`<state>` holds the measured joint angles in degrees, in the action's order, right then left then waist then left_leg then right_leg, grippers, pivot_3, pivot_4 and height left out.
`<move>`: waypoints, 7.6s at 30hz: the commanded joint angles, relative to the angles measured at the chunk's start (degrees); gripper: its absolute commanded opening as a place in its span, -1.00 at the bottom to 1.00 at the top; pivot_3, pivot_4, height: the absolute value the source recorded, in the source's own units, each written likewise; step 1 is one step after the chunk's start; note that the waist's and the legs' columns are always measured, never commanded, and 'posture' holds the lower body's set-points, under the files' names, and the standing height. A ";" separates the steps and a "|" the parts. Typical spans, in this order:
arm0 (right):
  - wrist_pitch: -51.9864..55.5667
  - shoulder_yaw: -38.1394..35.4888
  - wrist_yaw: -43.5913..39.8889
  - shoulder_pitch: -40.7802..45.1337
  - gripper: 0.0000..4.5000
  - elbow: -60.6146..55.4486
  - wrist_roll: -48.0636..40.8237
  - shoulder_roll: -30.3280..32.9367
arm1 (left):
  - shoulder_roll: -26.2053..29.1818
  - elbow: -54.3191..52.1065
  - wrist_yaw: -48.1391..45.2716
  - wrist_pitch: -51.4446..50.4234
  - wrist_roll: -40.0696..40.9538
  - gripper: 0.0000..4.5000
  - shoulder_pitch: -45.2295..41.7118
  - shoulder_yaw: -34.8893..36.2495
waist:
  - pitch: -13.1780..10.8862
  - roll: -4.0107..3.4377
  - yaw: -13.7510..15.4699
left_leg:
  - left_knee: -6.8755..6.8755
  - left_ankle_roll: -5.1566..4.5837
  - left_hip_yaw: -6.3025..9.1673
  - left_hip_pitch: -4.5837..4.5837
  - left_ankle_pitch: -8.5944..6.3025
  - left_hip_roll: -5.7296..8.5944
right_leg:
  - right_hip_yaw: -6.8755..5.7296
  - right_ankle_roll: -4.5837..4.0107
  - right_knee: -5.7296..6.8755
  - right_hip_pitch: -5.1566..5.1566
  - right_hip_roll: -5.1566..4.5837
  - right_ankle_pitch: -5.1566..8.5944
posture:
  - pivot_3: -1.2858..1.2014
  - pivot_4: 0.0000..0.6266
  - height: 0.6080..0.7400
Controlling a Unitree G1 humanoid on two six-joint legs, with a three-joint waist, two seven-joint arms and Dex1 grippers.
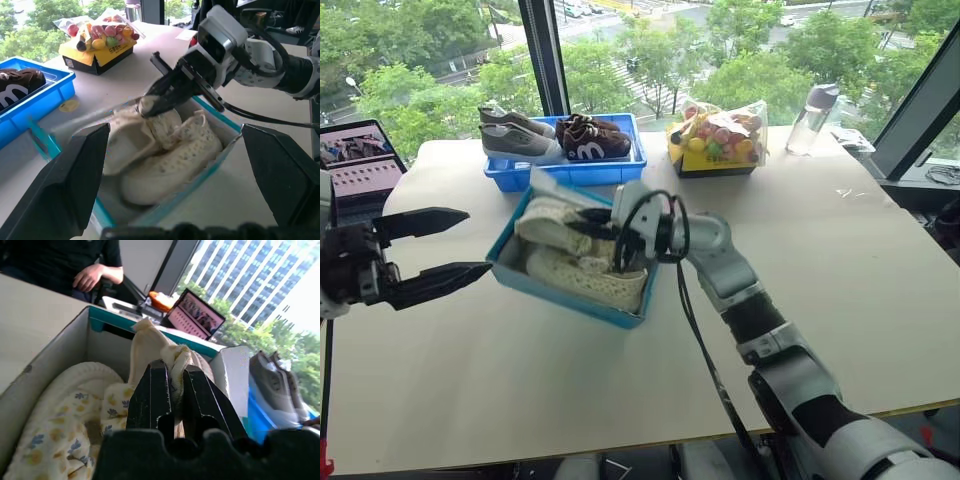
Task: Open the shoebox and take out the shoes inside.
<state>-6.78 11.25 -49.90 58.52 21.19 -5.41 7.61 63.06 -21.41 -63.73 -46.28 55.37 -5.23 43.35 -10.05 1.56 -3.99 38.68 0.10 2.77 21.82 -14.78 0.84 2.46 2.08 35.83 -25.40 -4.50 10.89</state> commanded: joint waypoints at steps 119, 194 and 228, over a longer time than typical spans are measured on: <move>-23.09 12.40 5.91 23.43 0.70 53.09 28.46 -12.04 | -5.56 -9.72 5.28 -0.23 -5.66 1.00 19.85 19.48 | -0.14 -0.08 -2.24 | -0.17 0.25 -1.05 0.01 -0.03 -0.82 | 0.12 -0.61 0.18 -0.67 0.60 -0.25 | 0.03 -0.52 1.00; -21.41 -2.68 6.73 10.66 -0.99 51.35 24.01 42.55 | -1.35 10.43 -0.81 12.11 -15.79 1.00 -10.01 -16.78 | -0.33 -0.22 -1.99 | -0.25 0.12 -1.93 0.06 -0.06 -0.76 | 0.87 -0.62 0.12 -0.76 0.66 -0.24 | 0.03 -0.52 1.00; 47.16 -31.06 -9.92 -47.28 0.98 -27.80 -16.37 31.56 | -25.86 11.25 16.79 27.13 -25.53 1.00 15.94 -0.07 | -0.06 0.74 0.62 | 0.18 -0.40 -2.45 -1.61 -0.56 -1.41 | 1.13 -0.17 -0.05 0.98 1.20 0.32 | 0.03 -0.52 1.00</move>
<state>42.06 -17.57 -67.37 9.94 -4.77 -21.47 40.98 38.76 -8.09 -52.01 -23.87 31.21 12.40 42.29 -10.10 2.31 -3.38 38.91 -0.30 0.32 20.17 -15.34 -0.62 3.60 1.91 35.78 -24.29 -3.29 11.21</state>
